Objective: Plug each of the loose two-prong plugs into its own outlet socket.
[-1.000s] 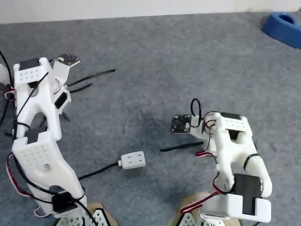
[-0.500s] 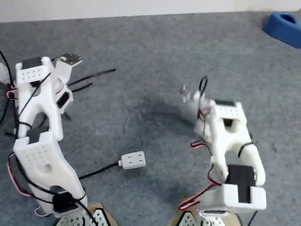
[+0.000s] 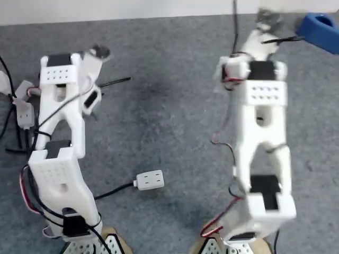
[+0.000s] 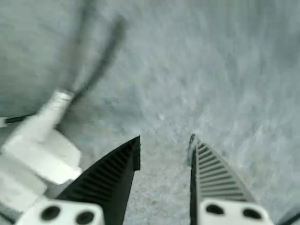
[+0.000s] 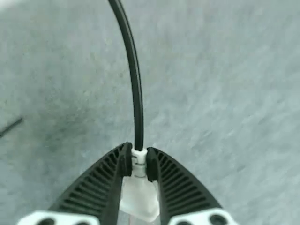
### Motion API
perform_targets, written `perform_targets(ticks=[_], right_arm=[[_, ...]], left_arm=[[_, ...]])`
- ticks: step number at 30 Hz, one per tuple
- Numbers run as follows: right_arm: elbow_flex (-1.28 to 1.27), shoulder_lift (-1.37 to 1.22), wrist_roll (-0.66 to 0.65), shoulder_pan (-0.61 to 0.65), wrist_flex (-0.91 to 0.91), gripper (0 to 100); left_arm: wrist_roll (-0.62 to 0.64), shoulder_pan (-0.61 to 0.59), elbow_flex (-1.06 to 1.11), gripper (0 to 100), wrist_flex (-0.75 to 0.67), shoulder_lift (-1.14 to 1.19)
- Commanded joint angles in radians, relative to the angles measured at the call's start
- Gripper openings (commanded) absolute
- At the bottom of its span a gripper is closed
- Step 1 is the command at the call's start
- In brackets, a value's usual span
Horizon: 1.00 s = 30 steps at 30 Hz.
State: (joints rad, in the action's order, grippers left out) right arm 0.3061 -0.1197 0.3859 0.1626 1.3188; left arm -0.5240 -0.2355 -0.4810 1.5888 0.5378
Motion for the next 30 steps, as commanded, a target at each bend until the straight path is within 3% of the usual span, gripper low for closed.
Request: perform_targets(ticks=[1,6,9,15,18,22,30], right_arm=[[0.099,-0.059,0.028,0.136,0.007,0.5],[0.282,-0.133,-0.003,0.248,0.019,0.5],[0.366,-0.182,-0.005,0.252,0.064,0.5],[0.467,-0.254,0.040,0.309,0.148,0.5],[0.486,-0.263,0.060,0.343,0.159,0.5],[0.486,-0.262,0.060,0.380,0.194,0.5],[0.487,-0.262,0.100,0.515,0.211,0.5]], left_arm=[[0.130,0.088,-0.097,18,-0.002,-0.174],[0.213,0.162,0.051,18,-0.112,-0.463],[0.219,0.177,0.302,18,-0.253,-0.711],[0.224,0.197,1.187,19,-0.835,-1.290],[0.227,0.216,1.538,26,-1.097,-1.541],[0.222,0.214,1.696,29,-1.128,-1.673],[0.226,0.219,1.713,29,-1.128,-1.675]])
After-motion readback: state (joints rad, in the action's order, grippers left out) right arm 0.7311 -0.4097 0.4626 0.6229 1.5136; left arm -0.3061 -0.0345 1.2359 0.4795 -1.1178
